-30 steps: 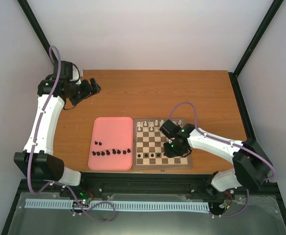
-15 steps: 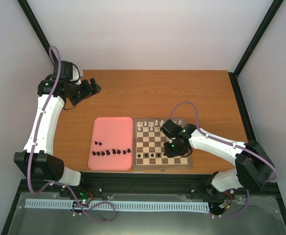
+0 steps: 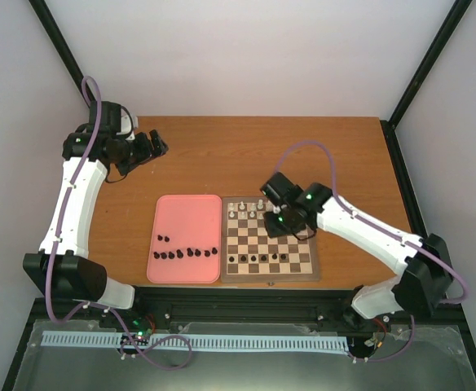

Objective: Set up the chess pieces on the board
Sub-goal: Place the chess piece on the chessboard, then pick up the chess piece from the storage box.

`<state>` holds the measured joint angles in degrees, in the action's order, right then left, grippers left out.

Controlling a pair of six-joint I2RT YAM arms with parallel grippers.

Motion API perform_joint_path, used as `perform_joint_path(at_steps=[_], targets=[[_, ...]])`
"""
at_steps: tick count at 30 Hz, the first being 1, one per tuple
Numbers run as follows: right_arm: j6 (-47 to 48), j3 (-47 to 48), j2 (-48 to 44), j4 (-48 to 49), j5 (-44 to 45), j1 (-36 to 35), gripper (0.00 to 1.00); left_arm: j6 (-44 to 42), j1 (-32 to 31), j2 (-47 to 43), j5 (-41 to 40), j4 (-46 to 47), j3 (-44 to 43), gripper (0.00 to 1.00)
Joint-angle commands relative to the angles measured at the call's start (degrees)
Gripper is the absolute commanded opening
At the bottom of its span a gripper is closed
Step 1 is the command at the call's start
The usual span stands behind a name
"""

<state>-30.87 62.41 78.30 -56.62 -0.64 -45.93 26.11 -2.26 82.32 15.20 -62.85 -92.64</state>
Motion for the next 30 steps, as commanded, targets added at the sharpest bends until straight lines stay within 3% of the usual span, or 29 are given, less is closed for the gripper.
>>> perform_joint_path(at_steps=[1,11,19,30], targets=[[4.1,12.3,7.7,-0.7,1.5,-2.1,0.38,-1.4,-0.3,-0.4,-0.6,0.3,-1.7,1.0],[10.8,45.5,37.8,3.4,-5.4,-10.6,0.39,-1.0,-0.3,-0.8,-0.4,0.0,-3.9,1.0],[15.5,64.4,57.0,2.6,-13.9,-14.4,0.41,-0.6,-0.3,-1.4,0.0,0.4,-3.3,1.0],[18.1,75.0,68.0,0.4,-18.9,-16.6,0.42,-0.3,-0.3,-0.7,0.6,0.6,-3.5,1.0]])
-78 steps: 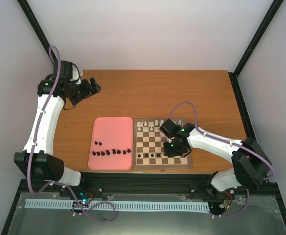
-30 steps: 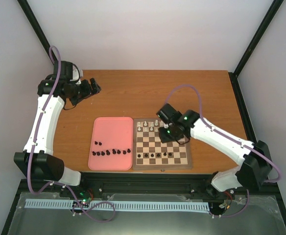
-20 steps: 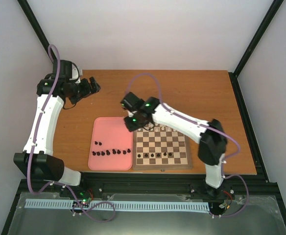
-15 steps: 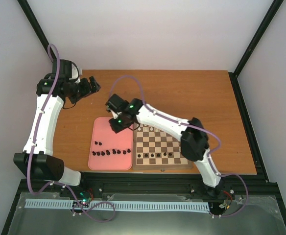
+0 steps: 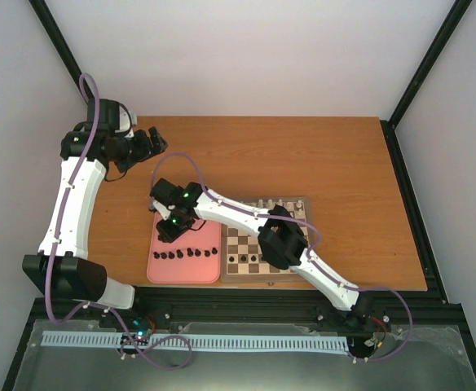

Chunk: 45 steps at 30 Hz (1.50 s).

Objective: Set up the chess pieces on the board
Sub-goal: Pick up the chess piece from the storage box.

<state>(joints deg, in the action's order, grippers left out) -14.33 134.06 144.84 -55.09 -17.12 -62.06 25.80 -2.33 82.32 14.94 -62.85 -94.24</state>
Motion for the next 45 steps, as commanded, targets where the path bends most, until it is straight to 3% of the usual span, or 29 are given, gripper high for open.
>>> perform_joint_path(at_steps=[1,31,45], targets=[[1.5,3.5,1.8,-1.1,-2.5,-0.4,0.42,0.0,-0.2,-0.7,0.9,0.6,-1.8,1.0],[2.6,7.8,7.2,-1.4,-3.4,1.0,0.32,-0.6,-0.1,0.1,0.1,0.4,-1.7,1.0],[2.8,8.2,7.4,-2.2,-2.9,1.3,0.09,-0.7,-0.2,0.6,-0.2,0.4,-1.7,1.0]])
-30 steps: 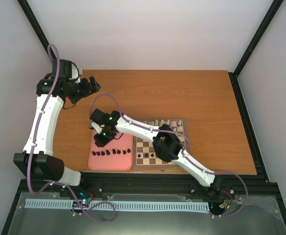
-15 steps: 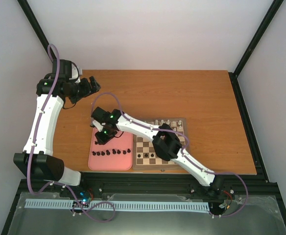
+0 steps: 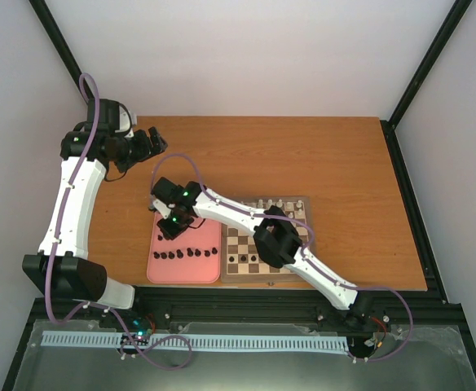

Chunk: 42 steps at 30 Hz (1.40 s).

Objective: Set up the chess pieces on the board
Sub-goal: Pick up the chess piece from the storage box, then place the chess piece on the chessboard.

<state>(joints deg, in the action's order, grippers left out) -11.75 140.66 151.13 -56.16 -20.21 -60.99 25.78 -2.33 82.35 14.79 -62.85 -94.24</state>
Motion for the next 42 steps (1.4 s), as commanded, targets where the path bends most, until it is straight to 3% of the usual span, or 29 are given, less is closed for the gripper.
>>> perform_joint_path(at_steps=[1,9,17,31,42], targets=[[0.1,1.5,1.0,-1.2,0.3,0.3,0.07,-0.6,-0.1,0.6,0.0,0.4,-1.7,1.0],[0.7,-0.8,-3.8,-0.8,7.4,0.7,0.03,-0.7,-0.2,0.5,-0.2,0.2,-1.9,1.0],[-2.4,-11.6,-18.3,2.0,15.1,3.7,0.03,-0.8,-0.2,0.3,-0.5,0.1,-2.0,1.0],[-13.1,-68.3,-59.7,3.9,20.8,13.2,0.03,-0.6,-0.2,1.6,-0.2,0.0,-2.8,1.0],[-20.0,-87.0,-73.6,0.5,22.4,15.3,0.03,-0.6,-0.2,2.0,-0.1,0.1,-2.4,1.0]])
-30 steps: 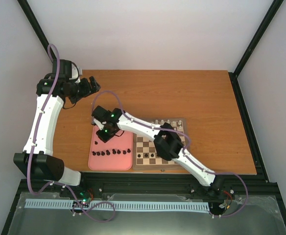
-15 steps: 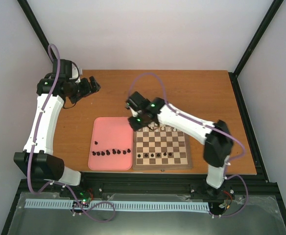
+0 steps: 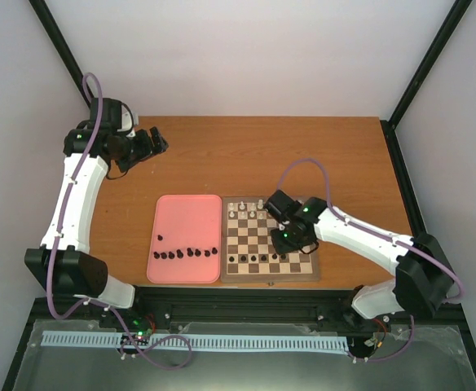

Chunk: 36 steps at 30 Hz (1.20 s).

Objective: Set up the chess pieces on the board
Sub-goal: Place the chess piece on the chessboard.

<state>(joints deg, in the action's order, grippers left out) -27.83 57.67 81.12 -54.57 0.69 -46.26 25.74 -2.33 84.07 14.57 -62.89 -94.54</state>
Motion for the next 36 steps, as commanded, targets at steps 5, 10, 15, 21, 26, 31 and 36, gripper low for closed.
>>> perform_joint_path(at_steps=[5,10,15,21,26,31,36], targets=[[-5.0,-7.6,-5.8,-1.3,1.5,1.9,0.03,-0.5,-0.2,0.5,0.3,0.2,-1.9,1.0],[-4.6,-8.8,-5.3,-0.6,0.5,2.2,0.03,-0.4,-0.2,0.4,0.4,0.3,-1.6,1.0],[-3.4,-9.3,-3.6,-0.2,-1.0,3.3,0.03,-0.6,-0.1,-0.1,0.2,0.3,-1.3,1.0],[-2.8,-8.9,-3.1,0.2,-1.1,3.9,0.03,-0.6,-0.2,-0.4,0.1,0.3,-1.2,1.0],[-2.7,-9.4,-3.0,0.6,-1.0,4.3,0.03,-0.6,-0.1,-0.5,0.2,0.3,-1.2,1.0],[-2.7,-10.2,-2.9,1.1,-1.4,4.5,0.04,-0.6,-0.2,-0.6,0.2,0.4,-0.9,1.0],[-2.4,-10.6,-2.4,1.3,-1.3,4.7,0.06,-0.7,-0.2,-1.0,0.1,0.4,-0.6,1.0]])
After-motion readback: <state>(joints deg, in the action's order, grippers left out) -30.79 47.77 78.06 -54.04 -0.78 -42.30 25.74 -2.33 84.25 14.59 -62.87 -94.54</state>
